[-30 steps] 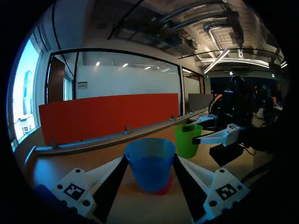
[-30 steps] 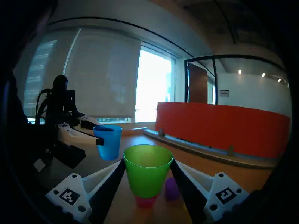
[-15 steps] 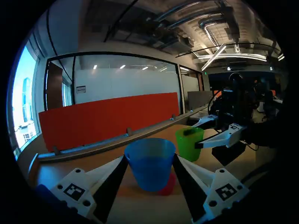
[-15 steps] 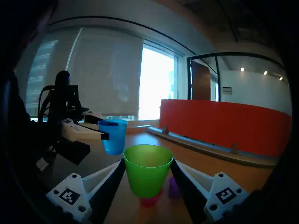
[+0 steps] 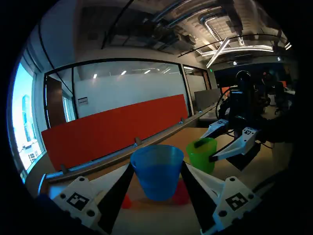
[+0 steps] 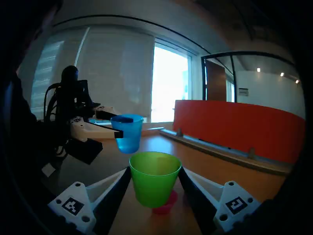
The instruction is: Pour water
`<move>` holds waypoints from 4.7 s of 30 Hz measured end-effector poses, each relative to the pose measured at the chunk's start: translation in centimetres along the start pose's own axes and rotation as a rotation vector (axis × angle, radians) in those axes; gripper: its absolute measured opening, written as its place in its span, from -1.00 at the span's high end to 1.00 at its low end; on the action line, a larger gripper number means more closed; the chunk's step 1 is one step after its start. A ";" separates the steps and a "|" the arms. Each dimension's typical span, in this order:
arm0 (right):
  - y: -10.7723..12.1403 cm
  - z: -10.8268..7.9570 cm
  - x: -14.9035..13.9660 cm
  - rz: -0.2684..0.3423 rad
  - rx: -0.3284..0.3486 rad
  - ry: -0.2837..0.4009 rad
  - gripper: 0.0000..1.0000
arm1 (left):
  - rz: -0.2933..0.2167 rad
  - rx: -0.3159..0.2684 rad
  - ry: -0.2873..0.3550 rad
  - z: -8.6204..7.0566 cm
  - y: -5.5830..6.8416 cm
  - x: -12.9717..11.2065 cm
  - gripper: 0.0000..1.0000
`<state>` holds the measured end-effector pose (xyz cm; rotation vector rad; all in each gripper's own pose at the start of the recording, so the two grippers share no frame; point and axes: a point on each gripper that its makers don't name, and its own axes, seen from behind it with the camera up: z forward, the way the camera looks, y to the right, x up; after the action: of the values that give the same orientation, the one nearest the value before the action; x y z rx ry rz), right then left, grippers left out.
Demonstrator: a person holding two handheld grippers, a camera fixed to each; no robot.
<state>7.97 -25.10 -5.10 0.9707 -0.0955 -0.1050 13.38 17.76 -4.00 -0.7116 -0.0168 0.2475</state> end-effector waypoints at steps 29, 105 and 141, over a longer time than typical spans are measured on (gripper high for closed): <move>-1.9 0.8 -0.9 -0.011 0.081 -0.030 -0.79 | 0.161 0.007 -0.008 1.5 -0.6 1.6 -0.69; -3.8 4.6 -2.3 0.012 0.190 -0.045 -0.80 | 0.530 0.021 -0.012 2.4 -1.2 4.1 -0.68; -3.5 5.0 -1.7 0.010 0.185 -0.029 -0.80 | 0.692 0.018 -0.019 3.3 -0.7 3.9 -0.68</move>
<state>5.44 -30.93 -5.24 1.1530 -0.1390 -0.1021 17.00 20.25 -1.30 -0.6782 0.2170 0.9145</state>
